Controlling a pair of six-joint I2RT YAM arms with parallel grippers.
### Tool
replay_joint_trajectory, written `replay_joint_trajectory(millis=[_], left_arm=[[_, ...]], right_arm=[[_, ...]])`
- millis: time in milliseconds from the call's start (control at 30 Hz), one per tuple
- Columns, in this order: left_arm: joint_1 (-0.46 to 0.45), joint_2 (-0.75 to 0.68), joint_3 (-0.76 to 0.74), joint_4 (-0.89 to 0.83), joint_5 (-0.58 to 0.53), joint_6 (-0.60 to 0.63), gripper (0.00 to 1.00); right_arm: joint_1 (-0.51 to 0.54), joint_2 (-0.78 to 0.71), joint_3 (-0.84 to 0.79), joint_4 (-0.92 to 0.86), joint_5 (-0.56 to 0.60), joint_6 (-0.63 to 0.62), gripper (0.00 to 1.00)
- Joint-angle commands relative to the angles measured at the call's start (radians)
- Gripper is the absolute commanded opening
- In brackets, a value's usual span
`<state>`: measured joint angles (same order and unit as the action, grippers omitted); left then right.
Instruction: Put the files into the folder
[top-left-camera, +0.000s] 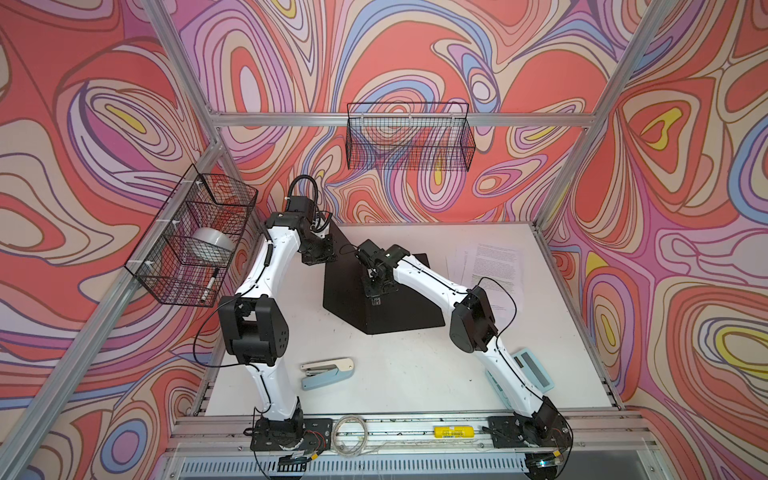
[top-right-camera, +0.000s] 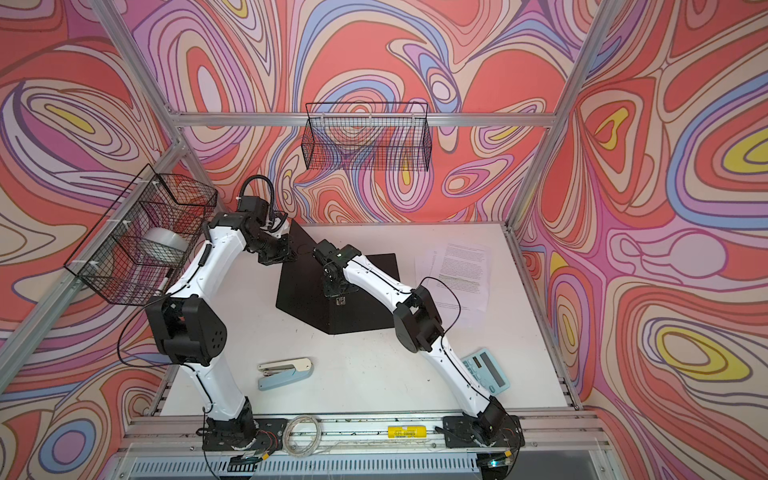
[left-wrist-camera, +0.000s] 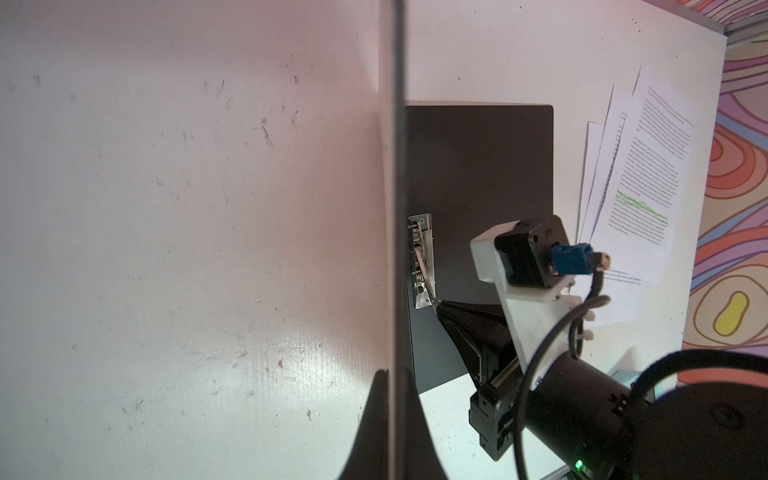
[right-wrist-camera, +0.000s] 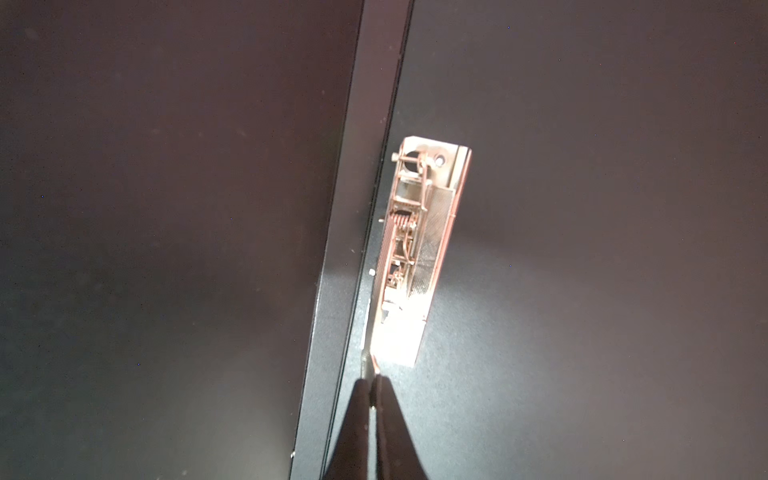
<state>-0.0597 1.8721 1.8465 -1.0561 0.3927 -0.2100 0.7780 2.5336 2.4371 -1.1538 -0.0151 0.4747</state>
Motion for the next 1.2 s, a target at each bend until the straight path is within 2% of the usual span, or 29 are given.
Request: replay_joint_trajectory(millis=[0, 800, 1167], left_arm=[[0.001, -0.012, 0.039, -0.034, 0.006, 0.017, 0.00], [0.001, 0.033, 0.042, -0.035, 0.004, 0.027, 0.00], [0.001, 0.053, 0.059, -0.018, -0.015, 0.068, 0.00]], right_arm=[[-0.017, -0.018, 0.015, 0.014, 0.042, -0.026, 0.03], [-0.046, -0.010, 0.048, 0.069, -0.015, -0.022, 0.08], [-0.063, -0.041, 0.041, 0.132, -0.012, -0.002, 0.22]])
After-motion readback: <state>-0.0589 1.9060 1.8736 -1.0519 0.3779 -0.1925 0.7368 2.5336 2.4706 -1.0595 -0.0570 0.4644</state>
